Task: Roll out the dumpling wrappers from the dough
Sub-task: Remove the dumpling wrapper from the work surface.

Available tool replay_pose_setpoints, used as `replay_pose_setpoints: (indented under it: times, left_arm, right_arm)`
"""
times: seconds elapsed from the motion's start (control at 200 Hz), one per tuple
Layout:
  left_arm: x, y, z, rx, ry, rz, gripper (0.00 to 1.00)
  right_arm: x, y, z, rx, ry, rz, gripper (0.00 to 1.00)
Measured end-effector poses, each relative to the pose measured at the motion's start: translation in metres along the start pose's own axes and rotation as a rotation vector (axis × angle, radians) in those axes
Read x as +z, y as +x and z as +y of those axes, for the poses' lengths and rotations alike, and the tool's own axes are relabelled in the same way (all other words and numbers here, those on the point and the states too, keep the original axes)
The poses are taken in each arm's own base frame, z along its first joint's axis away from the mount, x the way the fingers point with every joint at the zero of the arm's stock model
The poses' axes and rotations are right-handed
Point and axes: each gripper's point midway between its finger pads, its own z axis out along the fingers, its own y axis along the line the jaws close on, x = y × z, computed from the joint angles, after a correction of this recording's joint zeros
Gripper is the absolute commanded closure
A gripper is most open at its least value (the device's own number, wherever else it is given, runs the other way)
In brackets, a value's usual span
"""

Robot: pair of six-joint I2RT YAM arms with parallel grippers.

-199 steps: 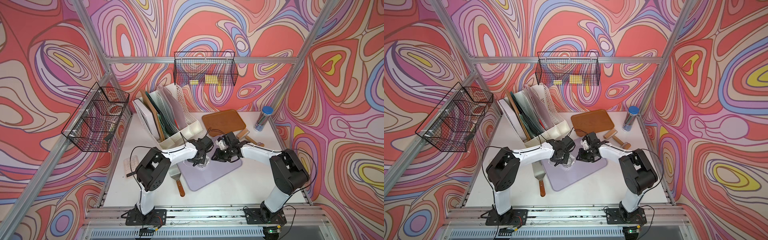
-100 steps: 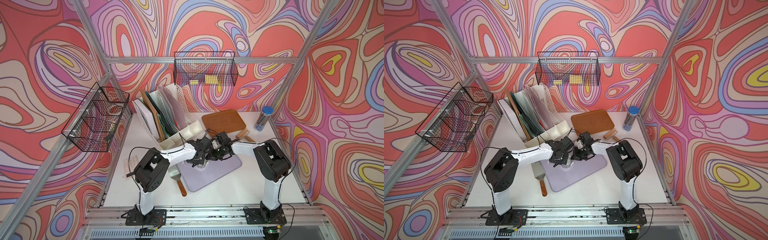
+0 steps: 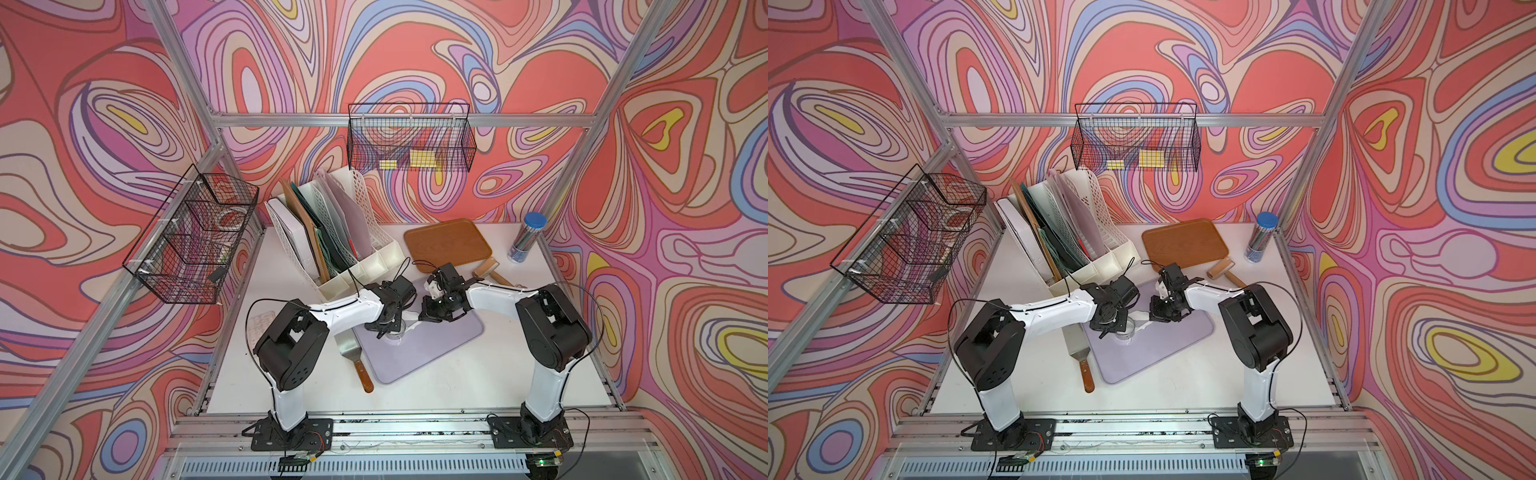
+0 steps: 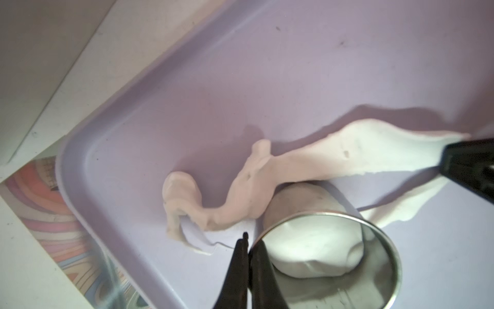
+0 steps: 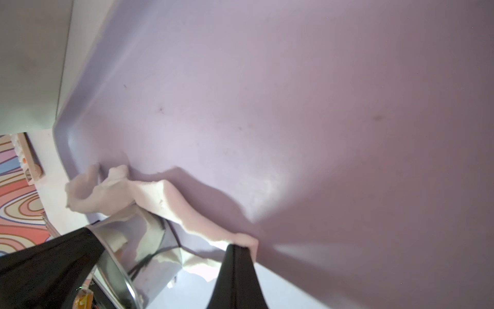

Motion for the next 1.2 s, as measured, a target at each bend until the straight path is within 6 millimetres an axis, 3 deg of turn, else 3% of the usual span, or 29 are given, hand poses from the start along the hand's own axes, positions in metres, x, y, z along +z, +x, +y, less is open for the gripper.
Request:
replay_pose_setpoints:
  times: [0.11, 0.22, 0.315, 0.446, 0.511, 0.596, 0.706, 0.836, 1.007, 1.202]
  left_arm:
    - [0.0, -0.001, 0.003, -0.003, 0.002, 0.006, 1.0]
    - [0.001, -0.001, 0.002, 0.0, 0.013, 0.014, 1.0]
    - [0.0, -0.001, 0.001, 0.002, 0.018, 0.016, 1.0]
    - [0.0, -0.001, 0.001, 0.002, 0.019, 0.017, 1.0]
    - [0.0, -0.001, 0.001, 0.002, 0.019, 0.017, 1.0]
    - [0.0, -0.001, 0.001, 0.002, 0.019, 0.017, 1.0]
    - [0.0, -0.001, 0.001, 0.002, 0.019, 0.017, 1.0]
    - [0.0, -0.001, 0.001, 0.001, 0.02, 0.014, 1.0]
    - [0.0, -0.001, 0.005, -0.014, 0.035, 0.011, 1.0]
    - [0.001, 0.002, 0.025, -0.044, 0.035, 0.021, 1.0]
  right_arm:
    - [-0.009, 0.0, -0.019, 0.015, 0.074, -0.008, 0.97]
    - [-0.019, 0.003, -0.022, 0.004, 0.073, -0.023, 0.96]
    - [-0.031, 0.006, 0.0, -0.037, 0.006, -0.045, 0.95]
    - [-0.047, 0.002, 0.05, -0.117, -0.16, -0.096, 0.95]
    - [-0.043, 0.005, 0.066, -0.135, -0.212, -0.084, 0.96]
    - [-0.026, 0.011, 0.072, -0.126, -0.23, -0.045, 0.96]
    - [0.001, 0.023, 0.061, -0.071, -0.212, 0.017, 0.96]
    - [0.021, 0.03, 0.046, -0.013, -0.177, 0.064, 0.96]
    - [0.02, 0.022, 0.037, 0.008, -0.082, 0.05, 0.96]
    - [0.011, 0.007, 0.014, 0.023, 0.064, -0.006, 0.95]
